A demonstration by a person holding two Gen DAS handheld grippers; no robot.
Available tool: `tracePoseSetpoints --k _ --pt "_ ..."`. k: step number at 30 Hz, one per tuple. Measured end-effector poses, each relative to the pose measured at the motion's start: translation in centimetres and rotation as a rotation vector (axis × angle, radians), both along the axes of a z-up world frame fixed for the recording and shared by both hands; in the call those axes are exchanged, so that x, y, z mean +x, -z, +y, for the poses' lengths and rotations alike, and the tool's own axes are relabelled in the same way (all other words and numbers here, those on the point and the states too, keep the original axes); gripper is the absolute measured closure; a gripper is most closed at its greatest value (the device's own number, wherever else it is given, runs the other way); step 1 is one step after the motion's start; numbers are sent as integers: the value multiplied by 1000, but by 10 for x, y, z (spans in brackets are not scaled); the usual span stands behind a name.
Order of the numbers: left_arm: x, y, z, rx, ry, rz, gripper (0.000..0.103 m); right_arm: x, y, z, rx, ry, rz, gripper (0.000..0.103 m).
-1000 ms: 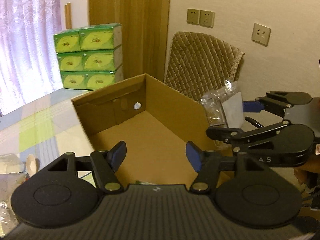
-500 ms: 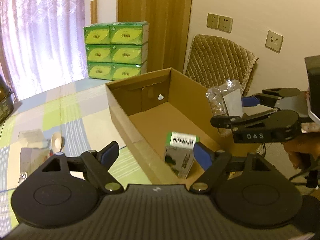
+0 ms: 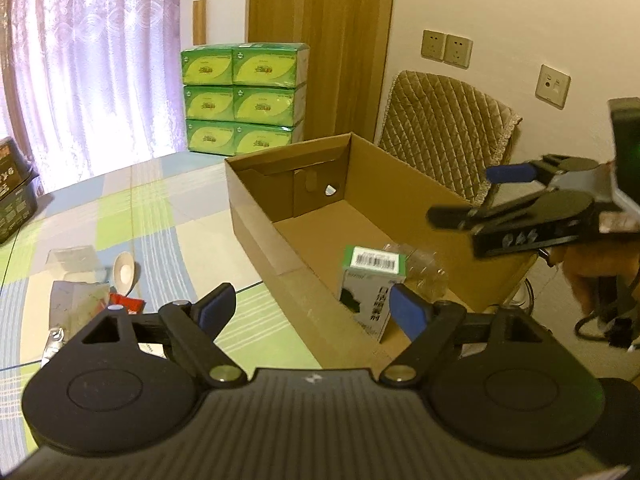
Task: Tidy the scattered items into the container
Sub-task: 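Move both tools back over the remaining items on the table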
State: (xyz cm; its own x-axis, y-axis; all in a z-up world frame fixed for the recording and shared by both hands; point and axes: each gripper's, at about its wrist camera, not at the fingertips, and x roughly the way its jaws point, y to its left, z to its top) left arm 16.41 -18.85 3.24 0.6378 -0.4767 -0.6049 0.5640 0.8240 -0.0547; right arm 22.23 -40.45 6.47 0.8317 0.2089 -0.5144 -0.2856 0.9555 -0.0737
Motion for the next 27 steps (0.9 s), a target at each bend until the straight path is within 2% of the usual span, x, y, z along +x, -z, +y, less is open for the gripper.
tracePoseSetpoints --k 6,11,20,27 --pt "-12 3 18 6 -28 0 16 -18 -21 -15 50 42 -38 0" --pt "-27 7 40 -2 -48 21 13 -41 -34 -8 85 22 -45 0" --pt "-57 12 98 -19 -141 39 2 -82 -50 53 142 -122 -36 0" --pt "-75 29 155 26 -234 67 1 -109 -30 113 124 -272 34 0"
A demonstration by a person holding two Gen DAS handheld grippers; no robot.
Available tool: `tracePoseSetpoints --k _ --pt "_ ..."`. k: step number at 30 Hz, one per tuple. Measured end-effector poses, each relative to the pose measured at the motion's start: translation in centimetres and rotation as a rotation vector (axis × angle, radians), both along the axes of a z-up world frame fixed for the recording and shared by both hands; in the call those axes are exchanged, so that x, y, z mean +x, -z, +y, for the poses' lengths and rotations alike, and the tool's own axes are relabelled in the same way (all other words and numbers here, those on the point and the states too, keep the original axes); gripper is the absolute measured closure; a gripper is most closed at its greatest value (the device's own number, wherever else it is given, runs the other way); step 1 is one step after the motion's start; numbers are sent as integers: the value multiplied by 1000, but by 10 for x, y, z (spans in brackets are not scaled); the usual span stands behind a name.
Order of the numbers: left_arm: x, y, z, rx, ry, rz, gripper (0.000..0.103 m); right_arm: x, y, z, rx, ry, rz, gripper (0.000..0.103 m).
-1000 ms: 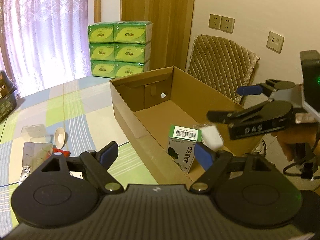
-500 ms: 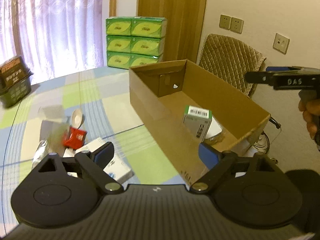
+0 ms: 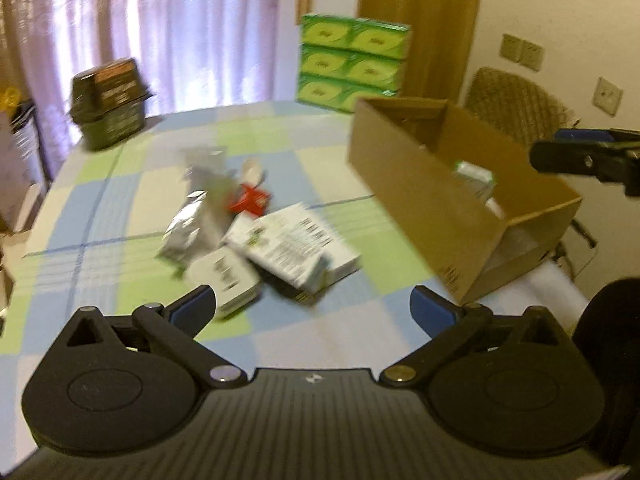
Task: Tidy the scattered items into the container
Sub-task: 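Move both tools back over the remaining items on the table, then grasp the white plug adapter with the left gripper while the right gripper grasps a white medicine tube box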
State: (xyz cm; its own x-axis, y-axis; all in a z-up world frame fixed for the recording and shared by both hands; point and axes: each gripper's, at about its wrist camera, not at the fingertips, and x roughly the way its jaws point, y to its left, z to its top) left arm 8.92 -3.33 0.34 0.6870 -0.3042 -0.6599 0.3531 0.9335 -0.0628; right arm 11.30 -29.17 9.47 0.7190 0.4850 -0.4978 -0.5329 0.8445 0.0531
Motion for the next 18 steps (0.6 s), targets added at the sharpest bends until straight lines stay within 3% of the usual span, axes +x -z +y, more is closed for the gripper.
tracePoseSetpoints --k 10,18 --pt "7 22 44 134 8 -9 1 -9 41 62 -122 -133 33 0" --pt "39 45 44 276 228 -53 2 11 78 100 -254 -223 37 0"
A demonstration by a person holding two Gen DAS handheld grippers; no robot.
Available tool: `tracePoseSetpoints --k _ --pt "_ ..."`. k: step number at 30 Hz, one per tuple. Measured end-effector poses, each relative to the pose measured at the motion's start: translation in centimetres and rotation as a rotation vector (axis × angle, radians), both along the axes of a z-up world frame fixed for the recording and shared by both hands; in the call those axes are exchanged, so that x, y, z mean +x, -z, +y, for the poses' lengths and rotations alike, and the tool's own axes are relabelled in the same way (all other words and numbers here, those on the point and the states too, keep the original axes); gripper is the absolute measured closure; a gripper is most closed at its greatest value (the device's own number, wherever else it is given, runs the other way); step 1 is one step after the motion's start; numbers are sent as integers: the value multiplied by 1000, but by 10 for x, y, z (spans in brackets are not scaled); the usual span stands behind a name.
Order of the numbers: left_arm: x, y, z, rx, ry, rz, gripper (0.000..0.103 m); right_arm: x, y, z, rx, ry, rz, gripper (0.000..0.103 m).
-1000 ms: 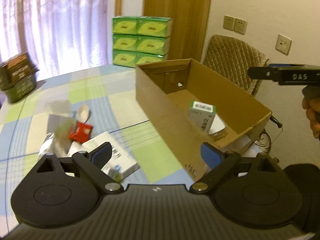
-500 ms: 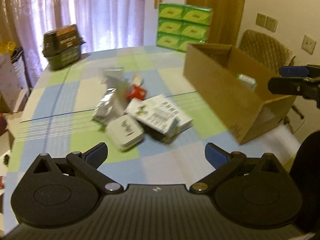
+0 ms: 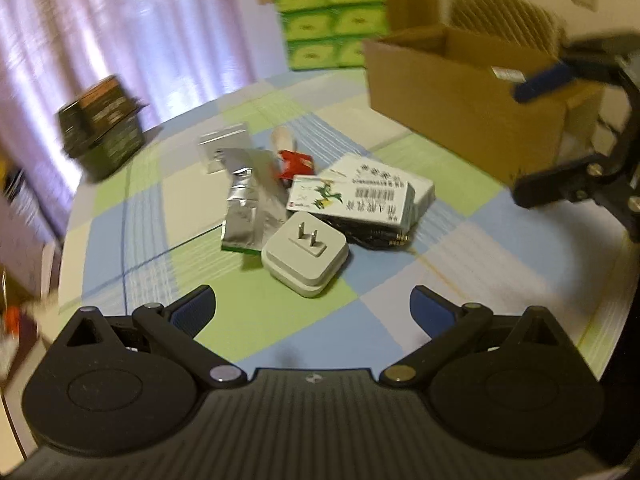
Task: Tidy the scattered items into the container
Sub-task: 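Grasp the white plug adapter with the left gripper while the right gripper grasps a white medicine tube box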
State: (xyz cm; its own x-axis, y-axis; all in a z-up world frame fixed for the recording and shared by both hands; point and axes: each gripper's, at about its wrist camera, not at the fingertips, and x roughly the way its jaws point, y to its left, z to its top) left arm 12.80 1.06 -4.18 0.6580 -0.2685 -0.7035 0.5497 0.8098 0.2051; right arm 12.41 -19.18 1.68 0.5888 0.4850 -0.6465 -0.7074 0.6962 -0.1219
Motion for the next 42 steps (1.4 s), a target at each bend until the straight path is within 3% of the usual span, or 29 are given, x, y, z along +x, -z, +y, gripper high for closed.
tracePoseSetpoints --k 1,2,3,7,9,15,17,20,21,22,26,30,37,42 --pt "4 4 -1 19 25 -2 2 5 5 5 -13 -7 4 2" --pt "8 7 -2 38 51 -4 2 11 10 9 -25 -15 10 14" --pt "13 11 -3 55 73 -7 2 17 15 14 -39 -28 24 19" --pt "30 23 -8 94 123 -17 2 39 35 28 -70 -54 42 19" --pt "38 30 -10 108 141 -17 2 48 43 36 -97 -74 29 32" --pt "54 43 -18 127 214 -8 8 65 63 54 -148 -123 -1 34" --pt "58 45 -20 130 225 -17 9 69 68 57 -156 -126 -4 42" --pt "67 50 -24 147 248 -17 10 77 72 60 -159 -125 -6 45" --pt "70 51 -26 156 256 -14 13 79 73 59 -157 -123 -4 55" --pt "73 53 -27 162 261 -12 17 80 73 59 -156 -122 0 58" --pt "81 58 -31 173 273 1 22 84 74 56 -139 -99 13 60" --pt "85 62 -31 177 254 22 38 86 70 49 -106 -67 54 61" --pt "63 57 -24 126 159 105 40 78 56 18 53 71 247 61" --pt "31 55 -20 72 62 158 40 51 58 -3 81 133 325 61"
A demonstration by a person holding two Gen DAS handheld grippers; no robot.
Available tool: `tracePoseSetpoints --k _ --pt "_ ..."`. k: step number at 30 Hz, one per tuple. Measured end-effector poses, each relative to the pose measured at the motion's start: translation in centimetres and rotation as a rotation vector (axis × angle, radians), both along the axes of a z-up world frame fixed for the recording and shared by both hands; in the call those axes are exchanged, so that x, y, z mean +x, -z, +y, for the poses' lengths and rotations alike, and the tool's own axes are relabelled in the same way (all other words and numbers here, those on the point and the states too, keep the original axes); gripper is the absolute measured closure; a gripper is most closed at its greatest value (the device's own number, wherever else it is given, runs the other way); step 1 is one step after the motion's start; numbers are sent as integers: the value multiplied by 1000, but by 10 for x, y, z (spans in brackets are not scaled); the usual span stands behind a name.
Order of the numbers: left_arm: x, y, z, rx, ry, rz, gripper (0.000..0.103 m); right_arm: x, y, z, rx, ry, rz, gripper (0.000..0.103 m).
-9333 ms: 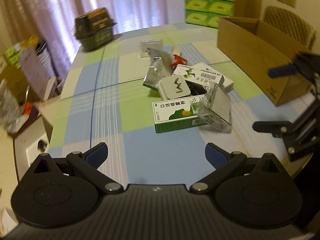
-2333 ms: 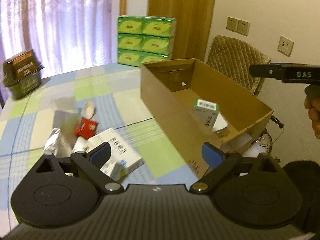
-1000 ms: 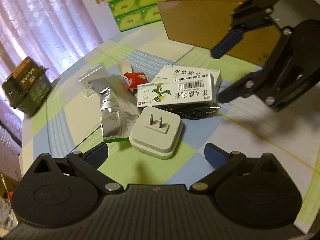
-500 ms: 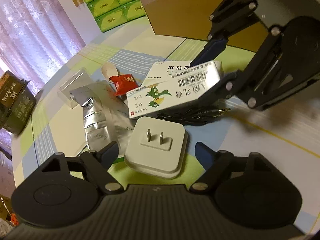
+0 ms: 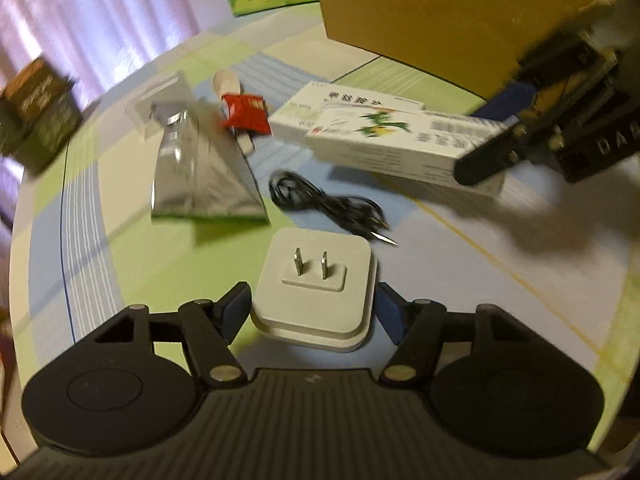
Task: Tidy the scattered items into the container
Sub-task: 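Grasp the white plug adapter with the left gripper while the right gripper grasps a white medicine tube box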
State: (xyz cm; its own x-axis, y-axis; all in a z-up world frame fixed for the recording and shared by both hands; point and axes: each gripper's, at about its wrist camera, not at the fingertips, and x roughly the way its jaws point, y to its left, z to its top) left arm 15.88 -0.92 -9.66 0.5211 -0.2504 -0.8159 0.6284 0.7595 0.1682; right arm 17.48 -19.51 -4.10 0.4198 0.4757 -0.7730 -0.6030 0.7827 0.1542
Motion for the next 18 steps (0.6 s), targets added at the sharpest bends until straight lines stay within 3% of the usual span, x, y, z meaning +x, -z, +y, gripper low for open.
tracePoseSetpoints --k 7,9,18 --pt "-33 -1 0 -35 -90 20 37 -26 11 0 -50 -24 17 60" --pt "-36 -1 -1 -38 -101 12 31 -27 15 1 -62 -34 2 31" --pt "-27 -1 0 -53 -106 -12 26 -20 19 10 -81 -62 -77 30"
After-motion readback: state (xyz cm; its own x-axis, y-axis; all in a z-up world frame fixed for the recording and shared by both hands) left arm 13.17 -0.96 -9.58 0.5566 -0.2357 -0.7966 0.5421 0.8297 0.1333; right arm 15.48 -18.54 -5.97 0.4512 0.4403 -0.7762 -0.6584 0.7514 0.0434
